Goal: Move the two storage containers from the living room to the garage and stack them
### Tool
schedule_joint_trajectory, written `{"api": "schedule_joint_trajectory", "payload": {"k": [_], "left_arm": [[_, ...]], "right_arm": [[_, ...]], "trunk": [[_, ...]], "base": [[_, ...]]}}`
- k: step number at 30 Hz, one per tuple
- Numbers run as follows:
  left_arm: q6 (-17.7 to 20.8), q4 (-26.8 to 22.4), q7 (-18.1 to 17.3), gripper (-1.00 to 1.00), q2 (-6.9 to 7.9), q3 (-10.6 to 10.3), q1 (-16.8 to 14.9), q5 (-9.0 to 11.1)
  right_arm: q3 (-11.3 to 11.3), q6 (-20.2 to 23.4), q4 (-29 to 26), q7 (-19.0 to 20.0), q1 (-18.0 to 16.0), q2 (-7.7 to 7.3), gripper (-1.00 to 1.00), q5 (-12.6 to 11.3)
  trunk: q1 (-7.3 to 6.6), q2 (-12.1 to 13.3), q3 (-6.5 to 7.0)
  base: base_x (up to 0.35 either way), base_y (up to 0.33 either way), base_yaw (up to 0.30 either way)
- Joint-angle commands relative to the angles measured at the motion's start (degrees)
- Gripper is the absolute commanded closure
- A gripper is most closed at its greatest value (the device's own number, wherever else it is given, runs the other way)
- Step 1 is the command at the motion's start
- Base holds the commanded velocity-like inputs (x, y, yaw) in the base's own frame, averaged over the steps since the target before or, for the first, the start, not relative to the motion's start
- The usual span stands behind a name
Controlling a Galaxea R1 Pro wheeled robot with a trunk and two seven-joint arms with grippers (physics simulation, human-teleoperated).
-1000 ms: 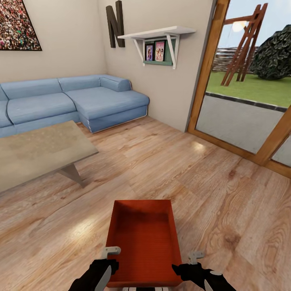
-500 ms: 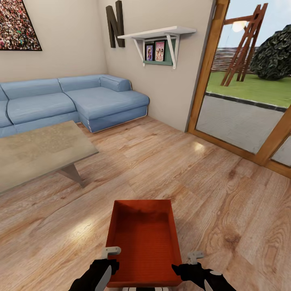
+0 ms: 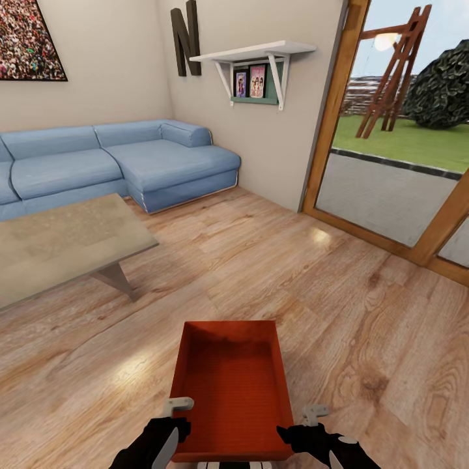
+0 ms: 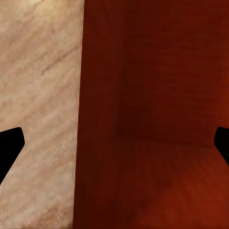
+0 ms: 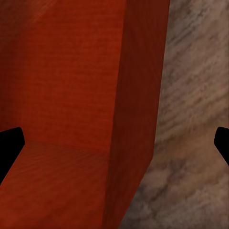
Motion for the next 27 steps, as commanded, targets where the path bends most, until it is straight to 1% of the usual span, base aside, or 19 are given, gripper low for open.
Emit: {"api": "schedule_joint_trajectory", "payload": {"k": [1,8,17,23,24,27], "left_arm": [[0.2,-0.1,0.5,-1.00,0.13,-0.3,0.0,0.6],[0.2,-0.1,0.5,-1.00,0.34,-0.5,0.0,0.6],[0.1,-0.2,0.5,-1.00,-0.09,-0.4,0.0,0.6],[0.1,-0.1,0.5,-1.00,-0.11,-0.5,0.0,0.6],[0.1,-0.1,0.5,1.00,-0.10,-0.5,0.0,0.6],[0.2,-0.2,0.5,1.00,-0.05,-0.4,0.0,0.7]], "right_arm": [[0.1,0.4,-0.1,0.2,0.0,-0.03,-1.00,-0.2],[0.1,0.4,-0.1,0.2,0.0,-0.03,-1.00,-0.2],[0.0,0.4,-0.1,0.2,0.0,-0.03,-1.00,-0.2],[0.0,0.4,-0.1,0.3,0.0,-0.03,-1.00,-0.2],[0.0,0.4,-0.1,0.4,0.0,-0.03,1.00,-0.2],[0.0,0.4,-0.1,0.7,0.0,-0.03,1.00,-0.1]], "trunk": [[-0.01,0.0,-0.05],[-0.01,0.0,-0.05],[-0.01,0.0,-0.05],[-0.01,0.0,-0.05],[-0.01,0.0,-0.05],[-0.01,0.0,-0.05]], "base": [[0.000,0.000,0.000],[0.000,0.000,0.000],[0.000,0.000,0.000],[0.000,0.000,0.000],[0.000,0.000,0.000],[0.000,0.000,0.000]]}}
